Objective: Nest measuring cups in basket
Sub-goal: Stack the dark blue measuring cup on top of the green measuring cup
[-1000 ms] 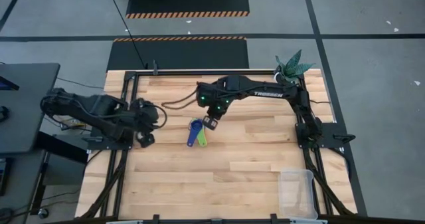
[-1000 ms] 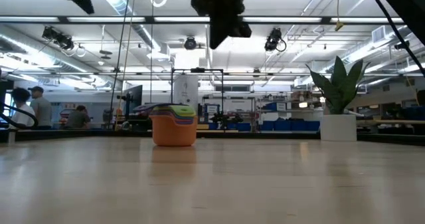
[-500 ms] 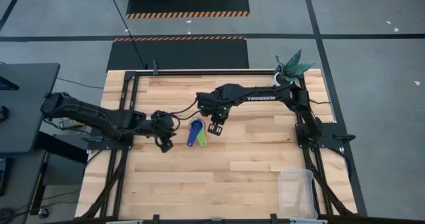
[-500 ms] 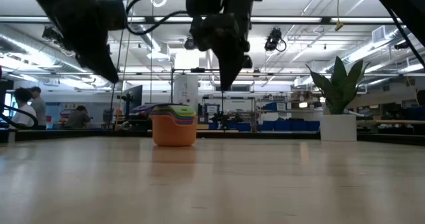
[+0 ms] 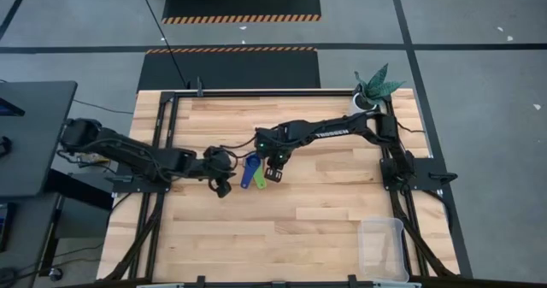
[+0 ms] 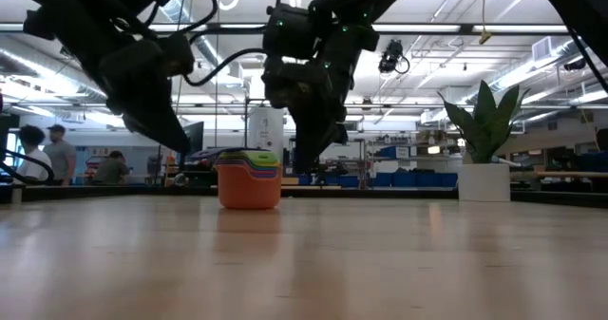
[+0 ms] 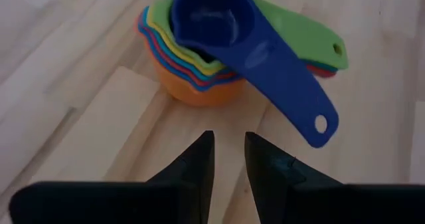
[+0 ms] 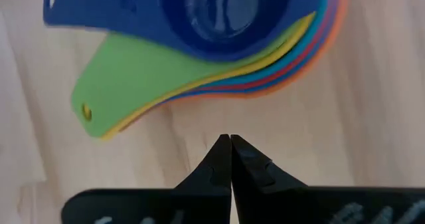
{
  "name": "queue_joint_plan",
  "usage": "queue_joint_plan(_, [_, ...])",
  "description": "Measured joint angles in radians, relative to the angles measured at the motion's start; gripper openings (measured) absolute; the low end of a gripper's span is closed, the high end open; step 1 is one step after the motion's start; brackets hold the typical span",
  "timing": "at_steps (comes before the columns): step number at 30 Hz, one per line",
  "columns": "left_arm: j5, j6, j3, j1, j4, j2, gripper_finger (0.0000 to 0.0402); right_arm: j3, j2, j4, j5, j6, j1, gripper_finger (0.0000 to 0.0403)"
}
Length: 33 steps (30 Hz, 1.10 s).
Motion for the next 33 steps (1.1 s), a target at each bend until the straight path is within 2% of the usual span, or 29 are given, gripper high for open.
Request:
queue_joint_plan(12, [0.027,0.019,0.000,0.000,0.079,0.098,0.0091,-0.002,0.001,0.100,-0.041,0.000,0.001,0.0002])
queue_joint_plan(27, [0.090,0.007,0.001,-0.001,0.326,0.208,0.0091,-0.002,0.001,0.183,-0.118,0.020,0.010,0.0002])
queue_joint_plan(33, [0.123,0.007,0.001,0.000,0.325,0.215,0.0091,-0.002,-0.004,0.170,-0.116,0.020,0.012,0.0002])
